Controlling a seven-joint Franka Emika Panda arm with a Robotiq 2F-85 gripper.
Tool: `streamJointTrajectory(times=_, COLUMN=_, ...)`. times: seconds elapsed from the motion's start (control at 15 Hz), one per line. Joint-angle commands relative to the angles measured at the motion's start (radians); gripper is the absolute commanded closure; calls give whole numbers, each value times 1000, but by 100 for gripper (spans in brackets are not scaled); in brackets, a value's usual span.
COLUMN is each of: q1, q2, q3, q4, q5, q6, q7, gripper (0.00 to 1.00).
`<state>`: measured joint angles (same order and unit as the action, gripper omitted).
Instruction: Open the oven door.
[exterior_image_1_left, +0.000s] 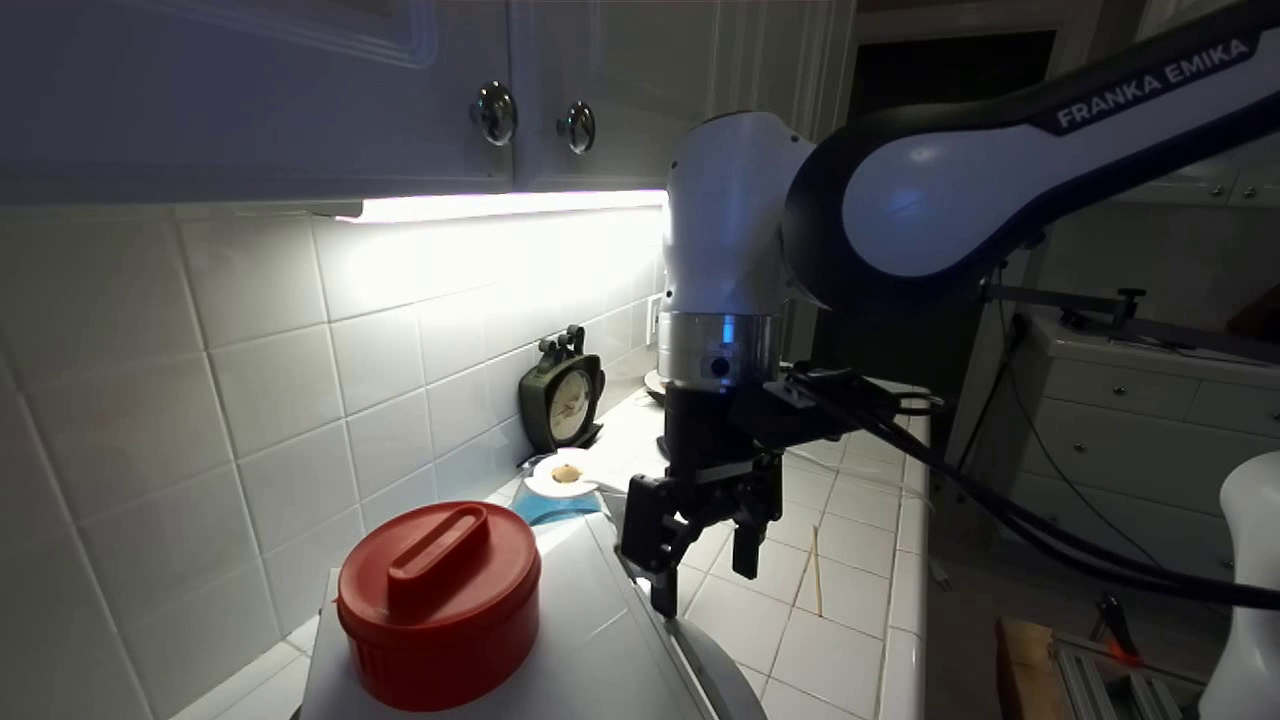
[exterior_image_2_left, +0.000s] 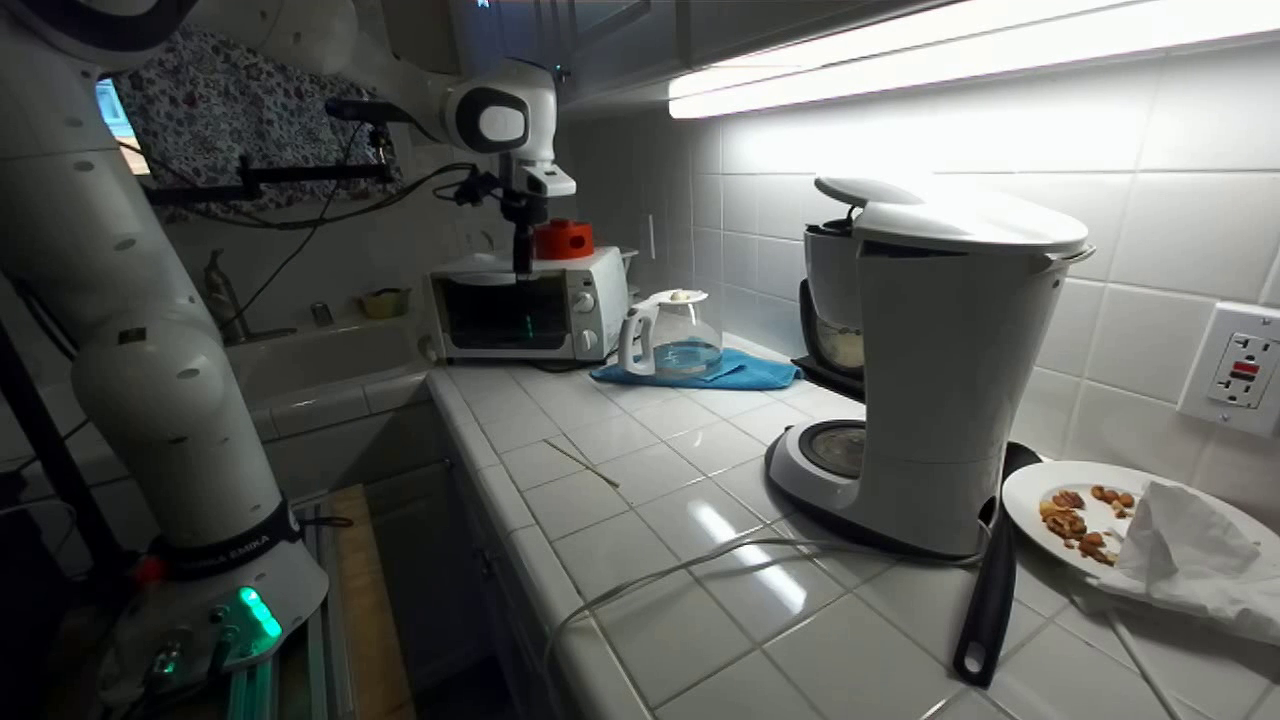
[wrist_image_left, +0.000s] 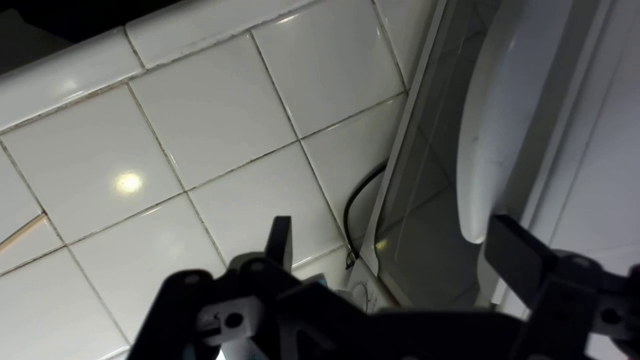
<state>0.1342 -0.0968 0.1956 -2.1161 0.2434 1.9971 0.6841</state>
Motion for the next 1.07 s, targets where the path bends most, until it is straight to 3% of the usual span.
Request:
streamJointTrajectory(times=0.0, q1=13, q2=28, q3=2, q4=37, q5=32, q6=-28, q7=35, gripper=0)
streamJointTrajectory(times=0.07, q1=13, q2=29, q3=3, q4=38, q5=22, q6=-31, q7=42, gripper=0)
streamJointTrajectory(times=0.27, q1=13, q2=33, q3=3, q4=42, q5=11, q6=-45, q7=54, gripper=18)
streamJointTrajectory(times=0.47, q1=13, q2=35, q3=2, q4=44, q5=7, q6=-55, q7=62, gripper=17)
streamJointTrajectory(times=0.73, q1=12, q2=37, q3=1, q4=45, q5=-2, q6=-75, q7=70, gripper=30)
streamJointTrajectory(times=0.8, q1=12, q2=37, q3=0, q4=43, q5=-3, q6=-81, q7=71, gripper=26)
streamJointTrajectory(times=1.0, q1=11, q2=36, q3=-2, q4=35, q5=-3, q6=-99, q7=73, gripper=31)
